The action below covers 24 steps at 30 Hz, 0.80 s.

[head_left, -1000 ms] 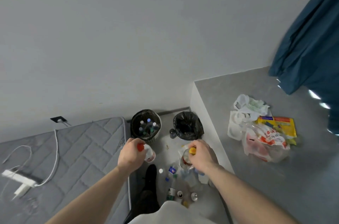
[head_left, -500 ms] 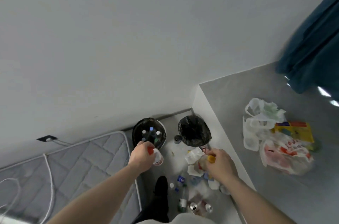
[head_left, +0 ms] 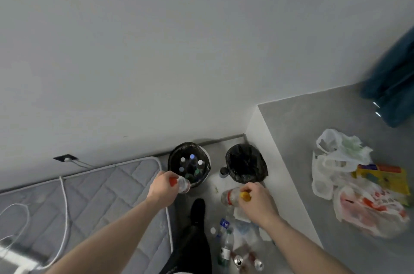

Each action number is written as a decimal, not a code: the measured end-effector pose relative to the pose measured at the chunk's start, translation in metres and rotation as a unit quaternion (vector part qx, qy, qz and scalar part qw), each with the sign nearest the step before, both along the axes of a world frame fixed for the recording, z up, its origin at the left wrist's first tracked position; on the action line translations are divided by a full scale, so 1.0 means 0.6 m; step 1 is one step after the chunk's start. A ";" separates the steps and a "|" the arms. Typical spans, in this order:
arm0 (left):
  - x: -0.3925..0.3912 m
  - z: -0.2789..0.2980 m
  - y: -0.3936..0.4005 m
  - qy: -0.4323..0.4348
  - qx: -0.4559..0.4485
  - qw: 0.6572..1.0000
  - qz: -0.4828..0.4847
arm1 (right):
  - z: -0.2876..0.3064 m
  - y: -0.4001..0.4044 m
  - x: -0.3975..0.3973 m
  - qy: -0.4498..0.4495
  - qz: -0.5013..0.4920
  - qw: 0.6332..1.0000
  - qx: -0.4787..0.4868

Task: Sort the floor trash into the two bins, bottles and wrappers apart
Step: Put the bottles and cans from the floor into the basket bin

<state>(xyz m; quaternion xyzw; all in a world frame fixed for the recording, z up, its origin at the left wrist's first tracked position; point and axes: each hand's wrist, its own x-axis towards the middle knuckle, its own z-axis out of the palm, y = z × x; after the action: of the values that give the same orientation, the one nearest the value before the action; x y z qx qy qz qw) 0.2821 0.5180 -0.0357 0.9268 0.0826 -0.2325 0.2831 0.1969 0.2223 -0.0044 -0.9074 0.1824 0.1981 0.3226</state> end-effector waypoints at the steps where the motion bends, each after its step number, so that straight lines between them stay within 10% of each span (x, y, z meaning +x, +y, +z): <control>1: 0.016 -0.011 0.002 0.003 -0.002 1.000 0.002 | -0.005 0.006 0.014 0.003 0.003 1.000 0.004; 24: 0.335 -0.497 -0.021 0.099 -0.032 0.995 0.006 | -0.425 0.109 0.397 0.066 -0.030 0.996 0.048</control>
<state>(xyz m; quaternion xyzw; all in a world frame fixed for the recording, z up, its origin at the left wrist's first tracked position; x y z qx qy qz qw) 0.4834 0.5055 -0.3337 0.8893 0.1081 -0.3235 0.3046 0.4348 0.2878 -0.2593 -0.8700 0.2208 0.2558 0.3590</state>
